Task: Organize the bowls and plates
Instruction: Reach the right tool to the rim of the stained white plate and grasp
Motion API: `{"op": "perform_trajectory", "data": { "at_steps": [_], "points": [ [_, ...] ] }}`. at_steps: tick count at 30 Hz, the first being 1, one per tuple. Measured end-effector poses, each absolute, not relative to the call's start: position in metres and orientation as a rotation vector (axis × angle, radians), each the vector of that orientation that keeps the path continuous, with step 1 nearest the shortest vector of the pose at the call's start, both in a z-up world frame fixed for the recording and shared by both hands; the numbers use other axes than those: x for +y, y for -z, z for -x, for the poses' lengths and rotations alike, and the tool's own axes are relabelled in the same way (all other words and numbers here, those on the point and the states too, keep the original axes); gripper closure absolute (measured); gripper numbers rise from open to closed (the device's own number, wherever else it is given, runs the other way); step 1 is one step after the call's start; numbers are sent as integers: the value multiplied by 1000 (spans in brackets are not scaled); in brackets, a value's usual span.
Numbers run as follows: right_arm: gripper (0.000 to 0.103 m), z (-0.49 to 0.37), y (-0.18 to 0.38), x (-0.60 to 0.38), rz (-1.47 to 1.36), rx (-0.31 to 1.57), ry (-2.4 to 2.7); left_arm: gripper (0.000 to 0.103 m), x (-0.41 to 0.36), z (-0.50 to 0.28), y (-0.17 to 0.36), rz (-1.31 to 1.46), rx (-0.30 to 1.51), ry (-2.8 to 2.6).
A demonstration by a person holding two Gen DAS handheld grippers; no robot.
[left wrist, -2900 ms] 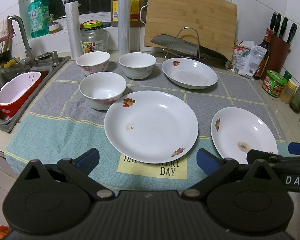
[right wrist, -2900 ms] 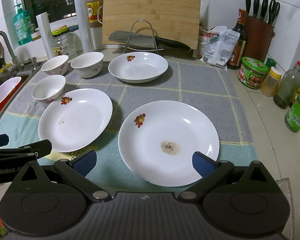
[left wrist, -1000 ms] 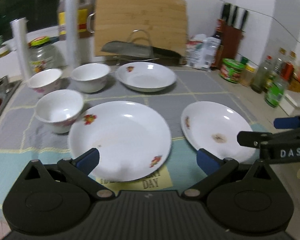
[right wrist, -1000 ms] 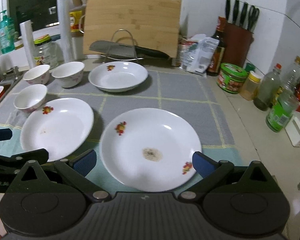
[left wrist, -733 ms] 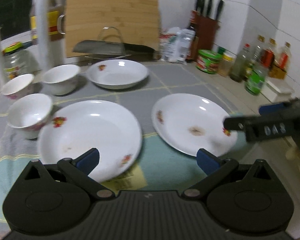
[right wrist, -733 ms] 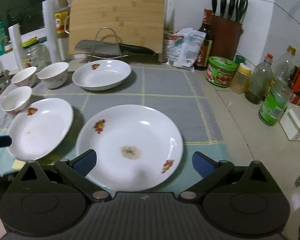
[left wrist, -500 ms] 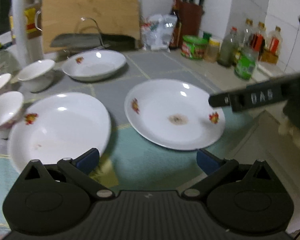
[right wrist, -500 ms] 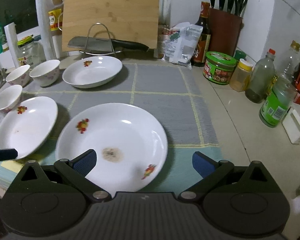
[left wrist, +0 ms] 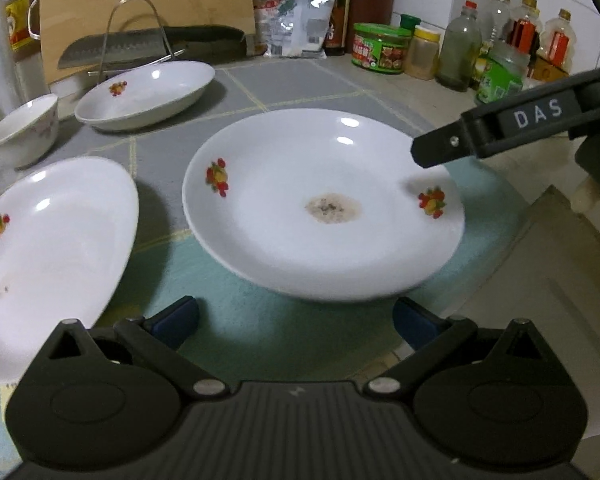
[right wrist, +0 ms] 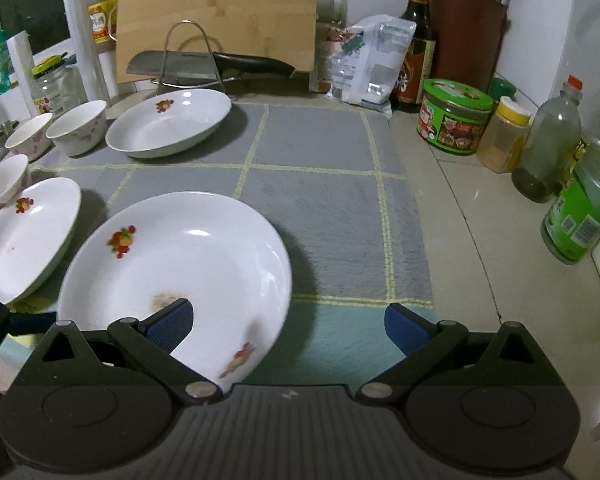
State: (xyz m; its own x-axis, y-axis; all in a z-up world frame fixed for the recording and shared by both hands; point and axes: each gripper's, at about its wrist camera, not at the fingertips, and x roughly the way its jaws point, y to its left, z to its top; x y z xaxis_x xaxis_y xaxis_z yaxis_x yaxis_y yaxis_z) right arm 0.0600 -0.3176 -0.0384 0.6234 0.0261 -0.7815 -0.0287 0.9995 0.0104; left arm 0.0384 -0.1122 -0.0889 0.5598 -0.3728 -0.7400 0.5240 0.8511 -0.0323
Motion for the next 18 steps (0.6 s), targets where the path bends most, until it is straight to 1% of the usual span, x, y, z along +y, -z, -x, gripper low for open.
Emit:
{"op": "perform_trajectory", "data": {
  "at_steps": [9, 18],
  "points": [
    [0, -84, 54, -332, -7, 939, -100, 0, -126, -43, 92, -239, 775, 570],
    [0, -114, 72, -319, 19, 991, -228, 0, -128, -44, 92, -237, 758, 579]
  ]
}}
